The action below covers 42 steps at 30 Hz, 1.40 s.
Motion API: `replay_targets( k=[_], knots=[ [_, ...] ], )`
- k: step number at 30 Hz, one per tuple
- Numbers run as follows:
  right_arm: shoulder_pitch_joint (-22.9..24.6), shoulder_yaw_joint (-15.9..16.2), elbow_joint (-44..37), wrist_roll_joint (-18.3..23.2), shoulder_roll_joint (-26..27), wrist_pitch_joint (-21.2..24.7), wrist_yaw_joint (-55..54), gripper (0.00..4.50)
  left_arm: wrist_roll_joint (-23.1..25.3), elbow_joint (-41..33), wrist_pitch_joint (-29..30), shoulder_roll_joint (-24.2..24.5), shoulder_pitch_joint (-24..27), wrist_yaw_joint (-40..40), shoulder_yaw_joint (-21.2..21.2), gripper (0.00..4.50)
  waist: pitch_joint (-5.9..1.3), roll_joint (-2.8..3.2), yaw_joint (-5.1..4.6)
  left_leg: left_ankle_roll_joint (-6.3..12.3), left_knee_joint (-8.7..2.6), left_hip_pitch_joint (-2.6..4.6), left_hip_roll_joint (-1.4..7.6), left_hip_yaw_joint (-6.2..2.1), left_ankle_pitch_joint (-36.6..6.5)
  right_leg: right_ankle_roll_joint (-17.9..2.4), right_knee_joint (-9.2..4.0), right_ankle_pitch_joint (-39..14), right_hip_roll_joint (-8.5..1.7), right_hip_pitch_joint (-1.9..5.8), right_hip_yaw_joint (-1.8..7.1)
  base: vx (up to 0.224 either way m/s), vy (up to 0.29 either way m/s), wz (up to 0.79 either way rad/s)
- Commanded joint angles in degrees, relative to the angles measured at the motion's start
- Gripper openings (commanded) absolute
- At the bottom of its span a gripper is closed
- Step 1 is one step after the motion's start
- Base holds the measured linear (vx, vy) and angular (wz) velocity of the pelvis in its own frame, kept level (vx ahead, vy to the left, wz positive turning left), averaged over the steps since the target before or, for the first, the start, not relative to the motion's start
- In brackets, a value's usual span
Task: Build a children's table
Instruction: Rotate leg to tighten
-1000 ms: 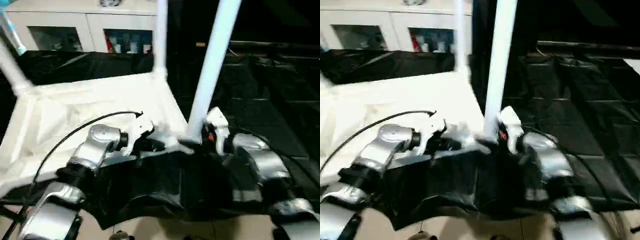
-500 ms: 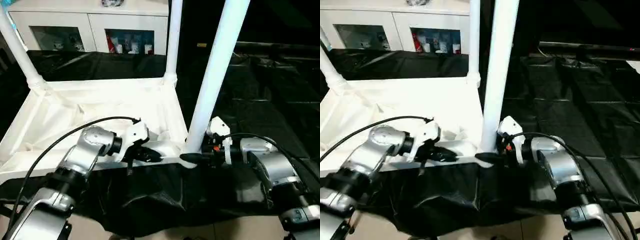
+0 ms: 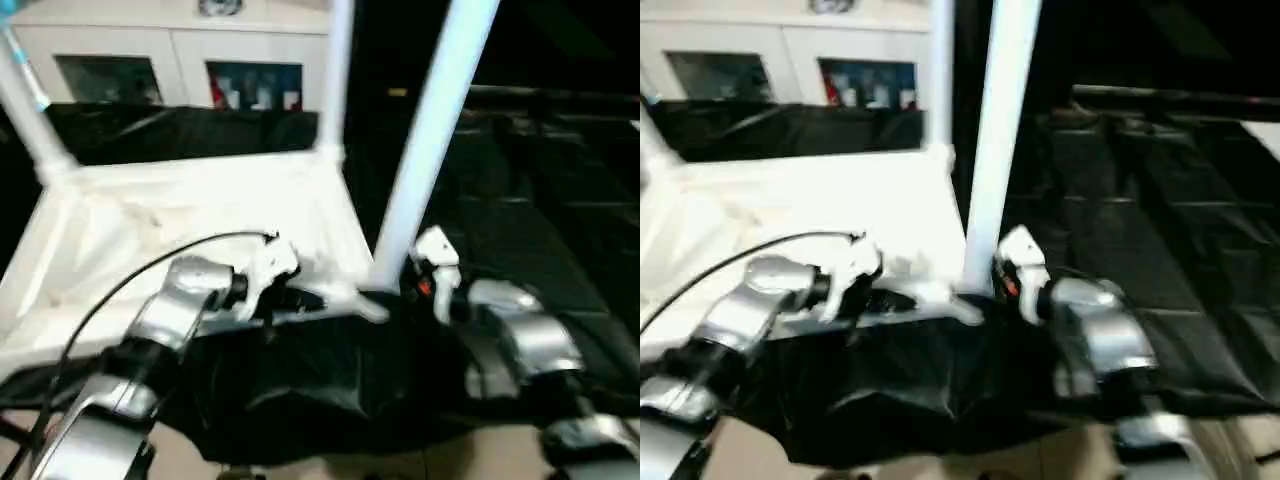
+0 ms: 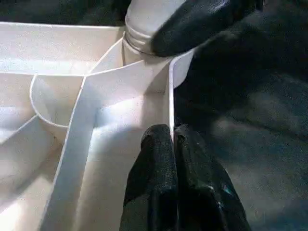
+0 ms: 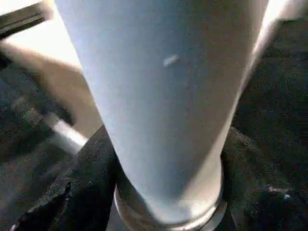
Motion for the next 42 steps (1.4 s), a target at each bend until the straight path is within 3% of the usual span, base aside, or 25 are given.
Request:
replay_targets(
  k=[1, 4, 8, 10, 18, 19, 22, 23, 26, 32, 40, 42],
  knots=[
    [-1.29, 2.34, 1.88, 0.37, 4.76, 0.09, -3.39, 2.65, -0.64, 0.4, -0.85, -4.01, -3.64, 3.85, -0.22, 0.0, -3.65, -0.27, -0.41, -0.22, -4.18, 1.05, 1.09, -1.49, -20.07, -5.16, -6.17, -32.97, -3.41, 2.25, 2.02, 0.0, 0.0, 0.0],
    [-2.8, 1.75, 4.14, -1.02, 8.38, -0.48, -9.83, 2.65, -0.39, 3.12, -0.79, -5.97, -5.7, 7.38, 0.5, 0.0, -3.75, -0.16, -0.46, -0.03, -4.15, 1.14, 1.12, -1.42, -19.84, -5.56, -6.09, -31.56, -3.44, 2.17, 2.17, 0.0, 0.0, 0.0],
    [-3.72, 2.4, 5.74, -1.09, 10.86, -2.45, -9.84, 2.65, -0.75, 3.77, -0.86, -7.27, -6.51, 7.82, 0.76, 0.0, -3.85, -0.06, -0.39, 0.43, -4.26, 0.97, 1.26, -1.28, -19.27, -6.97, -5.71, -27.82, -3.48, 2.37, 2.47, 0.0, 0.0, 0.0],
    [-4.04, 1.77, 5.77, 0.1, 11.36, -1.88, -8.63, 3.2, -0.72, 3.99, -1.11, -7.32, -6.53, 7.25, 0.73, 0.0, -3.87, -0.04, -0.33, 0.72, -4.36, 0.87, 1.37, -1.21, -18.63, -7.8, -5.35, -25.51, -3.39, 2.48, 2.62, 0.0, 0.0, 0.0],
    [-4.07, 2.55, 3.69, -0.61, 6.29, -2.95, -3.14, 3.78, 0.42, 3.1, -3.35, -5.14, -5.21, 3.09, -0.99, 0.0, -4.04, 0.12, -0.16, 1.36, -4.3, 0.67, 1.48, -1.06, -17.17, -10.14, -4.59, -20.21, -3.36, 2.97, 2.86, 0.0, 0.0, 0.0],
    [-3.65, 2.39, 2.75, -0.22, 4.94, -2.48, -1.46, 3.82, 0.04, 2.79, -1.77, -4.9, -5.04, 2.41, -0.79, 0.28, -4.07, -0.01, -0.13, 1.51, -4.25, 0.63, 1.49, -1.02, -16.7, -10.54, -4.43, -19.4, -3.36, 3.07, 2.86, 0.0, 0.0, 0.0],
    [-3.01, 2.28, 1.75, -0.27, 3.2, -2.73, 0.04, 3.82, -0.36, 2.57, -0.14, -4.66, -4.94, 2.23, -0.36, 0.28, -4.08, -0.06, 0.05, 2.01, -4.17, 0.58, 1.54, -0.9, -15.81, -11.22, -4.27, -18.3, -3.41, 3.14, 2.91, 0.0, 0.0, 0.0],
    [-2.81, 2.05, 1.53, -0.11, 2.67, -2.61, 0.5, 3.84, -0.01, 2.8, -0.2, -4.47, -4.9, 2.5, -0.45, 0.62, -4.1, -0.18, -0.04, 2.17, -4.19, 0.48, 1.56, -0.92, -15.73, -11.33, -4.25, -18.2, -3.42, 3.19, 2.87, 0.0, 0.0, 0.0],
    [-2.37, 1.74, 0.99, -0.13, 1.69, -2.66, 1.37, 3.84, 1.38, 3.69, -0.18, -3.91, -4.83, 3.58, -0.8, 0.65, -4.12, -0.29, -0.11, 2.4, -4.07, 0.37, 1.48, -0.94, -14.62, -11.11, -4.11, -17.41, -3.37, 3.31, 2.88, 0.0, 0.0, 0.0],
    [-2.93, 0.92, 1.47, 0.16, 0.34, -2.92, 2.58, 3.84, 1.62, 3.24, 1.01, -2.52, -4.41, 2.38, -1.04, 0.65, -3.96, 0.11, -0.21, 1.86, -4.19, 0.71, 1.57, -0.97, -16.44, -10.67, -4.63, -20.45, -3.29, 2.95, 2.86, 0.0, 0.0, 0.0],
    [-3.13, 0.91, 2.16, -0.24, -0.48, -3.55, 2.59, 3.84, 1.32, 0.3, -0.19, 1.37, -3.66, 0.51, -0.89, 0.65, -4.01, -0.31, -0.3, 1.54, -4.2, 0.57, 1.57, -0.96, -16.36, -10.89, -4.36, -19.85, -3.36, 3.04, 2.9, 0.0, 0.0, 0.0],
    [-3.13, 0.95, 2.35, -0.32, -0.54, -3.7, 2.59, 3.84, 1.31, 0.1, -0.28, 1.84, -3.56, 0.33, -0.81, 0.65, -3.92, -0.1, -0.36, 1.42, -4.21, 0.68, 1.53, -0.96, -16.71, -10.6, -4.44, -20.78, -3.33, 2.9, 2.91, 0.0, 0.0, 0.0]
  ],
)
